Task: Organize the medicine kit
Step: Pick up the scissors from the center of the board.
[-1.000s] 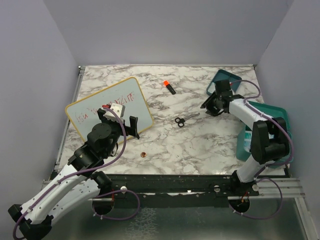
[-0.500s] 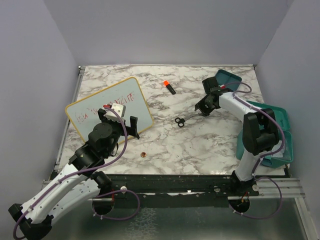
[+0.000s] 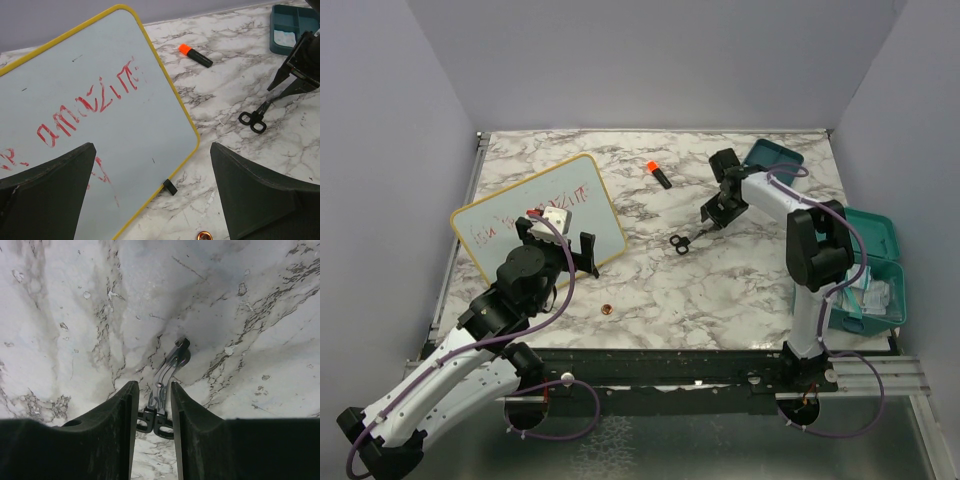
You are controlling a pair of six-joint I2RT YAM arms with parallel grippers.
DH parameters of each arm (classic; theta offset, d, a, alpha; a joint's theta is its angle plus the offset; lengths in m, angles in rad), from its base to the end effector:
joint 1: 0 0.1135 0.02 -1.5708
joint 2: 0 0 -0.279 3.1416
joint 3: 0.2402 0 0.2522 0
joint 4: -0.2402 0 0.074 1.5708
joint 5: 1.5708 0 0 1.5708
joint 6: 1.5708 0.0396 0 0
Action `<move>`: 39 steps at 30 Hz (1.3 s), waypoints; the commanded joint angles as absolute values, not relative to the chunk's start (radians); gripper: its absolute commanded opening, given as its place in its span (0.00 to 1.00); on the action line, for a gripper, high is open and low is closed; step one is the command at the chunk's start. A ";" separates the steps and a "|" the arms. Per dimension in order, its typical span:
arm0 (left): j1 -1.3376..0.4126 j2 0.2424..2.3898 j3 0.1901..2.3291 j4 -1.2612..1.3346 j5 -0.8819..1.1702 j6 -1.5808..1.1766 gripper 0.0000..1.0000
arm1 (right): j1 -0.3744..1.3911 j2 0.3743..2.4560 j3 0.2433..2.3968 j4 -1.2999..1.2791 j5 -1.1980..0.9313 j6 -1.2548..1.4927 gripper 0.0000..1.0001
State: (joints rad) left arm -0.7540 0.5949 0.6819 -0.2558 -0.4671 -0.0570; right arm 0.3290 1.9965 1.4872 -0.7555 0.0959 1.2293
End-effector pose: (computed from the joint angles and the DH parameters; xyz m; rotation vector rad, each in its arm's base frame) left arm 0.1110 -0.0798 0.3325 0.2584 1.7057 -0.1934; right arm 0.3916 0.1297 0.1924 1.2588 2.5565 0.2115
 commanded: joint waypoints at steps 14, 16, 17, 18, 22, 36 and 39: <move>-0.753 0.589 0.673 -0.239 -0.473 -0.041 0.99 | 0.334 2.130 1.633 -0.910 0.175 1.280 0.37; -0.752 0.584 0.673 -0.240 -0.478 -0.041 0.99 | 0.334 2.143 1.642 -0.918 0.175 1.266 0.36; -0.752 0.581 0.672 -0.241 -0.481 -0.041 0.99 | 0.334 2.148 1.643 -0.928 0.176 1.263 0.35; -0.752 0.579 0.672 -0.241 -0.482 -0.040 0.99 | 0.334 2.150 1.643 -0.935 0.181 1.256 0.35; -0.752 0.575 0.672 -0.242 -0.498 -0.042 0.99 | 0.335 2.136 1.612 -0.923 0.179 1.228 0.27; -0.752 0.679 0.764 -0.311 -0.398 -0.164 0.94 | 0.338 1.960 1.289 -0.587 -0.019 1.016 0.12; -0.753 0.723 0.796 -0.339 -0.305 -0.221 0.90 | 0.354 1.921 1.217 -0.454 -0.132 0.905 0.12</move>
State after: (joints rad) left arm -0.7540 0.6724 0.7273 -0.2916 -0.4427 -0.1226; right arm 0.3283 1.9430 1.3167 -0.6086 0.0414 1.0676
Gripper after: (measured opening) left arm 0.922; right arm 0.117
